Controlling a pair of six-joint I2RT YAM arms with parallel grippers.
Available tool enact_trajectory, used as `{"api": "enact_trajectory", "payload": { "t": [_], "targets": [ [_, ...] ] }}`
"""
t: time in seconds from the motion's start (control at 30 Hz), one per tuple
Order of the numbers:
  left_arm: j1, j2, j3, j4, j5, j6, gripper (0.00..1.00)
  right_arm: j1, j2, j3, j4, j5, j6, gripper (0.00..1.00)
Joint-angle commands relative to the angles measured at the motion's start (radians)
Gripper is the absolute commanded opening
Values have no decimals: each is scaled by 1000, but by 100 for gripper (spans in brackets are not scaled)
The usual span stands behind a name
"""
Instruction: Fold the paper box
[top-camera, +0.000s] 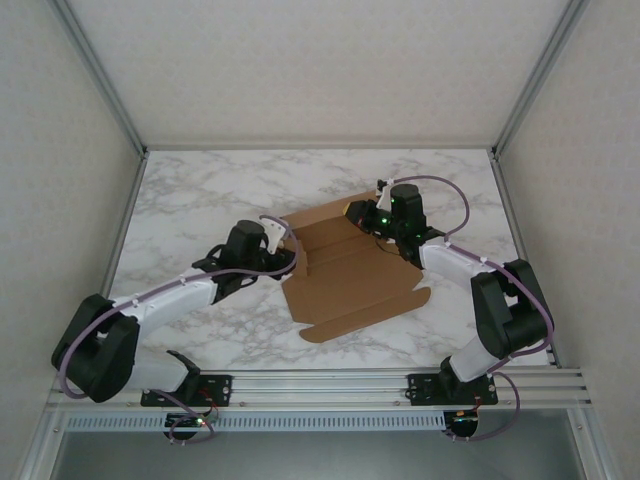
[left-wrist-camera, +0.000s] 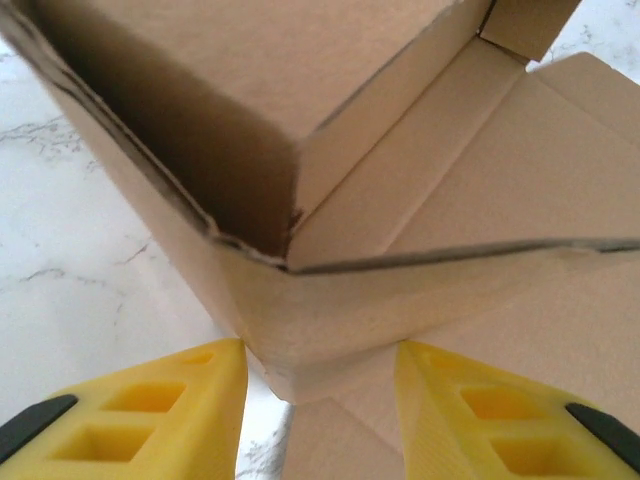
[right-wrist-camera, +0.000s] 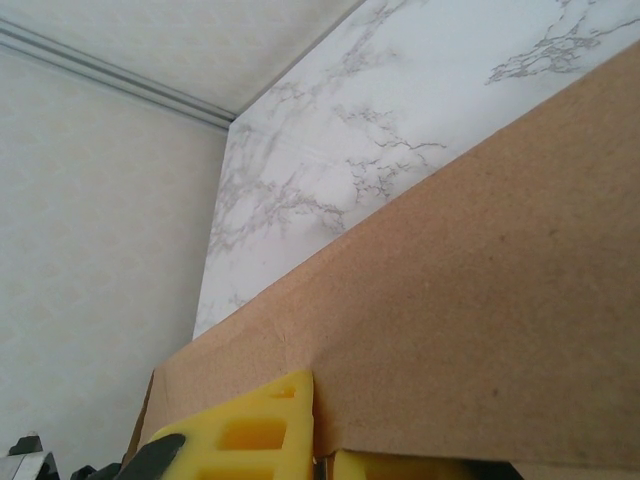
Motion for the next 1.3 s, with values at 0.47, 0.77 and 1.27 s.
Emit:
{"api": "enact_trajectory", "payload": {
  "t": [0.47, 0.77, 1.27],
  "targets": [
    [-65, 150, 98, 98, -307, 19, 48, 4, -53, -28, -50, -25, 28, 10],
    [-66, 181, 92, 178, -380, 14, 45, 15, -84, -58, -38, -22, 45, 10],
    [-94, 266, 139, 212, -556, 41, 6, 100, -180, -141, -60, 138, 112, 12]
  ]
}}
